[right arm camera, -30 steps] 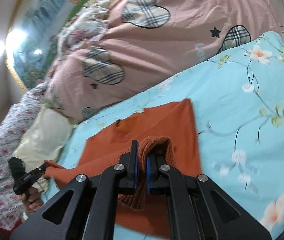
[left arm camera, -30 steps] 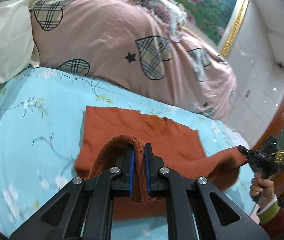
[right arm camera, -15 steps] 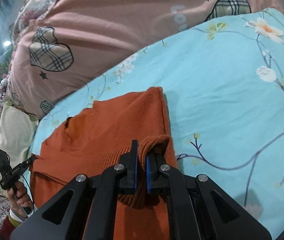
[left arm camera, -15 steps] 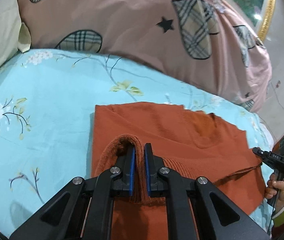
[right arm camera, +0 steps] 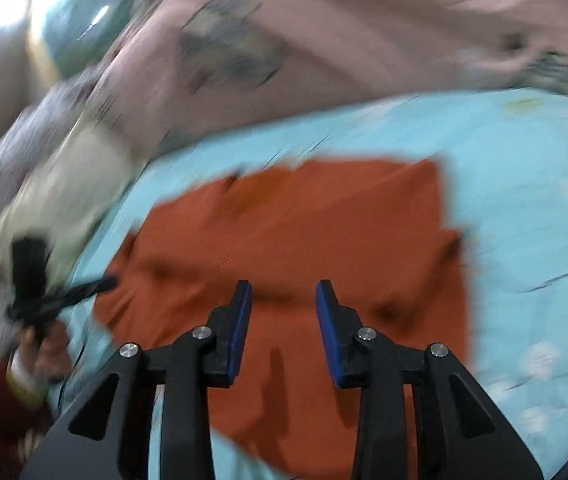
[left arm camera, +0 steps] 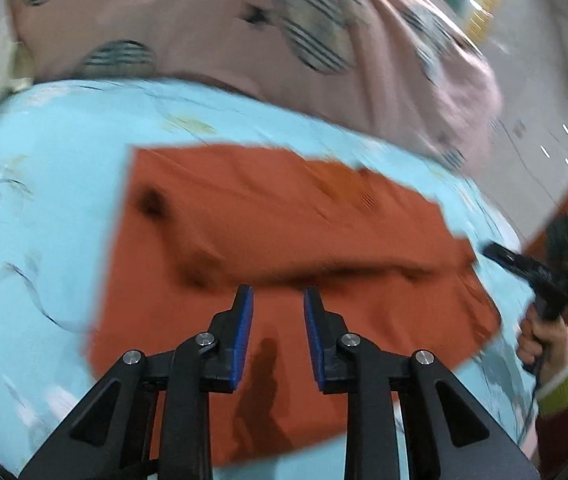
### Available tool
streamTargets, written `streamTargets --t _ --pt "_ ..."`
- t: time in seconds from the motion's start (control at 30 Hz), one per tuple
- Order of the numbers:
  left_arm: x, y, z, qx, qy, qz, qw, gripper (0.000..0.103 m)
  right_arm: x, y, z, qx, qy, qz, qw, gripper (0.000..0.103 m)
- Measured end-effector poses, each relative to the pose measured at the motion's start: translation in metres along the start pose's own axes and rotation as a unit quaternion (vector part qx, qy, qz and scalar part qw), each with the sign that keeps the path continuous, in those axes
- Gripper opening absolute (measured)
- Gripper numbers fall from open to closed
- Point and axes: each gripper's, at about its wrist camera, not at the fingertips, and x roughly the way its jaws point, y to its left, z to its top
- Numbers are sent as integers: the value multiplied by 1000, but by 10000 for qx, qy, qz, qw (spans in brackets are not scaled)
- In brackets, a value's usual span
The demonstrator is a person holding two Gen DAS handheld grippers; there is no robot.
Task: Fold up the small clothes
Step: 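Open both grippers and flatten the folded sweater, then grasp the folded sweater edge with the left gripper while the right gripper grasps the other edge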
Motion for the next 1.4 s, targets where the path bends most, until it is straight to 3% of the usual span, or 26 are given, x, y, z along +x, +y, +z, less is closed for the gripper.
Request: streamTargets --t 0.1,0.2,0.3,0.4,0.5,0.6,0.67,0.73,0.87,1.0,1.13,1.4 --pt "27 -26 -15 280 458 -230 9983 27 33 8 0 -368 580 -186 9975 36" --pt "60 -29 -9 411 756 68 9963 25 47 -9 14 -301 616 -454 9966 31" --pt "75 -15 14 297 802 117 9963 19 47 -37 39 -25 278 -939 9952 30" --pt "83 11 47 169 632 543 9964 19 36 -71 61 522 -250 -1570 9859 30" --pt "82 47 77 -156 237 991 9947 21 21 -98 69 1170 -728 -1602 9774 30" --pt "75 83 91 -674 -42 1214 9903 21 3 -102 62 1480 -1045 -1778 9672 32" --pt "65 95 88 -935 -147 1098 9894 21 -9 -97 54 1601 -1160 -1603 9671 33" --pt "49 90 76 -964 -230 1118 9888 22 -22 -83 38 1574 -1225 -1563 9674 33" --pt "11 74 41 -968 -397 1051 9889 36 -26 -55 12 1484 -1172 -1383 9722 33" --pt "-27 48 -12 -1128 -485 753 9896 37 -29 -29 -30 1553 -1039 -1149 9756 33" --pt "-61 25 -62 -1387 -509 412 9882 46 -28 -7 -60 1618 -974 -978 9771 34" --pt "-66 -2 -112 -1660 -251 97 9858 50 -32 21 -92 1567 -842 -833 9805 36"
